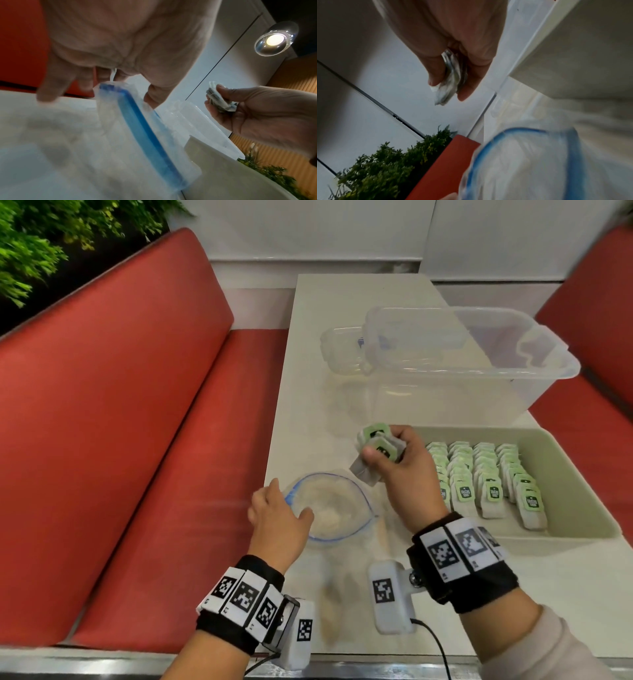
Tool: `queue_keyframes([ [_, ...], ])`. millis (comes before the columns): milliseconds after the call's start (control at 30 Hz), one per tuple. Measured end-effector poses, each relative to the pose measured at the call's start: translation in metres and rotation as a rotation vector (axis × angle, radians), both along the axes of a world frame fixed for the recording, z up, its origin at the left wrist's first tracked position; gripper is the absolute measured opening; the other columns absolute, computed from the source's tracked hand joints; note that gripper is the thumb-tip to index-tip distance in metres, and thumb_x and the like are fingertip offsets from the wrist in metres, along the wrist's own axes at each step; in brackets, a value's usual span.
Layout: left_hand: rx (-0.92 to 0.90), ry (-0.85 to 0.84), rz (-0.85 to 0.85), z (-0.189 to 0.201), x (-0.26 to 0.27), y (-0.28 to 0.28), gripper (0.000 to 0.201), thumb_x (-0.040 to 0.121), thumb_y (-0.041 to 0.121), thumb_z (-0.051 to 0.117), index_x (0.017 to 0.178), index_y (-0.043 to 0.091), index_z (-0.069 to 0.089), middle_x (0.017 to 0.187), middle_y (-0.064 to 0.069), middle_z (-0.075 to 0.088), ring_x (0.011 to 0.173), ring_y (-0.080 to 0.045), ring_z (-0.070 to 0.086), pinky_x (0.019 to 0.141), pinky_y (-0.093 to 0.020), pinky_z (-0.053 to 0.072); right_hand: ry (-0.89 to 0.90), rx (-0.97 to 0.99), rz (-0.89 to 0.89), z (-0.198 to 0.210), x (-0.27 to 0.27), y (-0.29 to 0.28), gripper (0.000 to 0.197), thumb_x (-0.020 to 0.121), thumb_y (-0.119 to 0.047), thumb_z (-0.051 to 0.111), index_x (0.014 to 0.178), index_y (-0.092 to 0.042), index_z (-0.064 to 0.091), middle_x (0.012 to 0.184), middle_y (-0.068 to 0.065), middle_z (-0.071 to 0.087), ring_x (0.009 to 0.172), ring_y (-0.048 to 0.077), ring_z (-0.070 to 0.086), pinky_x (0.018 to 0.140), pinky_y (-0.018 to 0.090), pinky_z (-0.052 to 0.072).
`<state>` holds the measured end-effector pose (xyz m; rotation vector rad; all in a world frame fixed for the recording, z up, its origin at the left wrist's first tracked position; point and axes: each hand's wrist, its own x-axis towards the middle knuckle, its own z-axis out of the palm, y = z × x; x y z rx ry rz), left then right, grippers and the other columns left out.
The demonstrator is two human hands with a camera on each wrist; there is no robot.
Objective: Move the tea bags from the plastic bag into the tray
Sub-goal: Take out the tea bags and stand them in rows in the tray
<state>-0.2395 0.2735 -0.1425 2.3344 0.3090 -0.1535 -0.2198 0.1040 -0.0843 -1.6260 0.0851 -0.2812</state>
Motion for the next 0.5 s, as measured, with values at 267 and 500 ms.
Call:
queue_keyframes([
  [267, -0.534, -0.370, -0.053, 0.046, 0.010, -0.015, 0.018, 0.095, 0.020, 0.050, 0.112, 0.023, 0.054, 0.119, 0.003, 0.055, 0.113, -0.014, 0.054, 0.096, -0.034, 0.048, 0.096, -0.017, 0.005, 0.012, 0.006, -0.010, 0.028, 0.081, -0.009, 0.070, 0.097, -0.022, 0.050, 0.090, 0.000, 0.061, 0.079, 0.015, 0.061, 0.072, 0.035, 0.054],
  [500, -1.325, 0.291, -0.248, 0.061, 0.011, -0.048, 0.063, 0.089, 0.057, 0.025, 0.129, 0.016, 0.052, 0.123, -0.009, 0.062, 0.109, -0.020, 0.060, 0.086, -0.046, 0.054, 0.179, -0.055, 0.183, 0.013, -0.007, 0.005, 0.030, 0.079, -0.014, 0.073, 0.100, -0.017, 0.051, 0.085, 0.002, 0.063, 0.076, 0.018, 0.062, 0.069, 0.034, 0.054],
])
